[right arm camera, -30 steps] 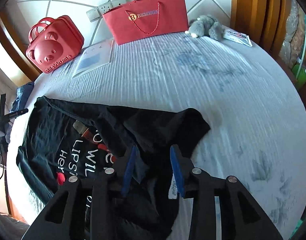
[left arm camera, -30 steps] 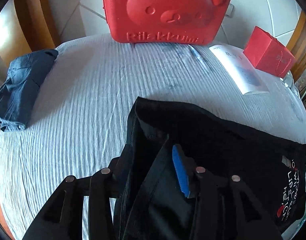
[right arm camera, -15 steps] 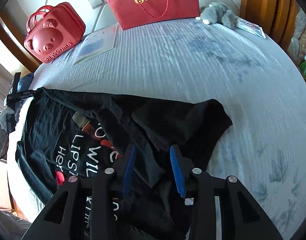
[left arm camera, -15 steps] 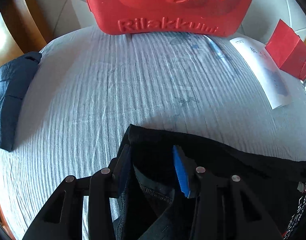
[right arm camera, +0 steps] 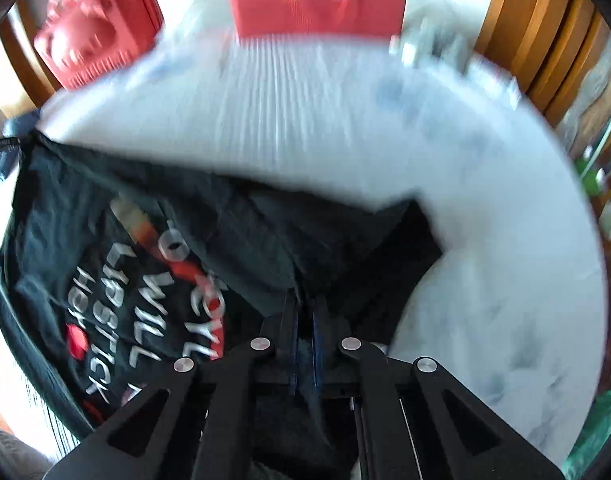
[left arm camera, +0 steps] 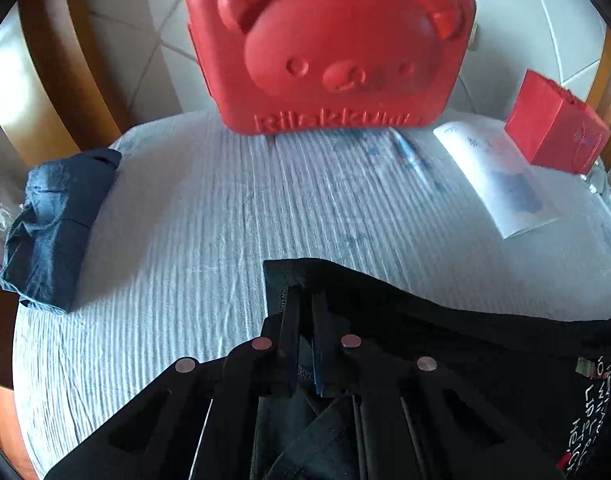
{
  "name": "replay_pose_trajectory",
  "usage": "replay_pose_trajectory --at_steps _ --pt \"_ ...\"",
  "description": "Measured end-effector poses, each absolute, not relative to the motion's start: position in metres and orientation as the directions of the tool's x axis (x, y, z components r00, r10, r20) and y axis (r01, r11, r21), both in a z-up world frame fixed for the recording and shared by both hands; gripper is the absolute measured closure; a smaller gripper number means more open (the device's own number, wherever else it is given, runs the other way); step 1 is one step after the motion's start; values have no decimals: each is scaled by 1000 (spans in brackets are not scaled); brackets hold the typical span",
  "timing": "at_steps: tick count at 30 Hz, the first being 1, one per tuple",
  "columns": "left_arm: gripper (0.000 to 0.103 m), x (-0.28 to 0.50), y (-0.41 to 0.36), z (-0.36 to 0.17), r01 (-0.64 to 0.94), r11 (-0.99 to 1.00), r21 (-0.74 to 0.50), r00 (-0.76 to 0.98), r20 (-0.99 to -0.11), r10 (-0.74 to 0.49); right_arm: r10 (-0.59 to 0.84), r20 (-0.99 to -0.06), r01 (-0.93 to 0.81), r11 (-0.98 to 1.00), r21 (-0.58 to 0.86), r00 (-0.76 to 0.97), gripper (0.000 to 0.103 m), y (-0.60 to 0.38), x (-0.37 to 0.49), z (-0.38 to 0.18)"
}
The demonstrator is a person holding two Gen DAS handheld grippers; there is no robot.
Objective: Fold clothes
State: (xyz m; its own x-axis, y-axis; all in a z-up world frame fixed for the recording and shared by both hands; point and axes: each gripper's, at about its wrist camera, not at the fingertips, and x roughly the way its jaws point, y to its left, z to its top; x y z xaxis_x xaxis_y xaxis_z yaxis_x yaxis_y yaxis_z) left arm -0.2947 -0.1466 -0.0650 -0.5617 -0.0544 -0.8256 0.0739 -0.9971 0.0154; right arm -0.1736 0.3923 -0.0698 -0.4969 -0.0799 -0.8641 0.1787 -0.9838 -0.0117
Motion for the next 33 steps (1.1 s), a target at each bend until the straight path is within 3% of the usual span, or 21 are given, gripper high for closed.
replay_pose_trajectory --at_steps 2,4,5,6,7,11,16,20,22,23,24,25,26,29,31,33 --pt "97 -272 -149 -48 65 -998 -21 -619 -785 -24 -116 -814 252 -967 -39 -570 98 389 -152 -50" --pt "94 -246 -151 -49 54 -998 -16 -633 -774 -21 -122 -843 326 -943 -66 -524 96 385 -132 -55" --pt "90 -234 -153 -54 46 -999 -18 -624 -781 -15 -104 -880 341 -938 -69 -463 88 386 -126 -67" --pt "78 -227 -158 -66 40 -999 -24 -579 -816 -4 -81 -911 343 -937 -69 -404 77 388 -121 -79" --pt "75 -221 -162 -80 45 -999 -22 -527 -850 -5 -65 -934 329 -942 -58 -350 75 392 -119 -90" --pt "75 -202 -176 -103 106 -994 -40 -454 -891 -13 -144 -925 243 -968 59 -351 75 408 -119 -84" --pt "75 -203 -174 -90 119 -991 -68 -483 -876 2 -256 -879 301 -944 137 -402 75 374 -153 -67" --pt "75 -214 -169 -76 101 -992 -81 -500 -866 20 -282 -886 344 -927 152 -369 57 341 -180 -85" --pt "75 -221 -167 -75 94 -992 -79 -501 -865 21 -288 -893 347 -924 163 -346 57 333 -190 -98" --pt "75 -225 -166 -75 91 -993 -77 -501 -865 21 -283 -896 339 -927 163 -343 60 331 -195 -103" --pt "75 -229 -165 -75 89 -993 -74 -500 -866 20 -271 -900 340 -928 151 -340 83 329 -196 -106" --pt "75 -231 -164 -75 88 -994 -70 -498 -867 17 -258 -907 354 -926 133 -333 96 326 -195 -109" --pt "75 -234 -164 -75 86 -994 -67 -496 -868 15 -261 -904 376 -918 125 -338 101 322 -191 -108" --pt "75 -241 -164 -76 78 -995 -59 -489 -872 13 -339 -889 489 -858 158 -308 100 307 -163 -97" --pt "75 -248 -163 -76 71 -996 -52 -479 -877 12 -329 -912 517 -840 163 -246 94 303 -147 -104" --pt "73 -258 -157 -77 61 -997 -42 -470 -883 9 -302 -935 532 -831 163 -185 66 300 -133 -113"
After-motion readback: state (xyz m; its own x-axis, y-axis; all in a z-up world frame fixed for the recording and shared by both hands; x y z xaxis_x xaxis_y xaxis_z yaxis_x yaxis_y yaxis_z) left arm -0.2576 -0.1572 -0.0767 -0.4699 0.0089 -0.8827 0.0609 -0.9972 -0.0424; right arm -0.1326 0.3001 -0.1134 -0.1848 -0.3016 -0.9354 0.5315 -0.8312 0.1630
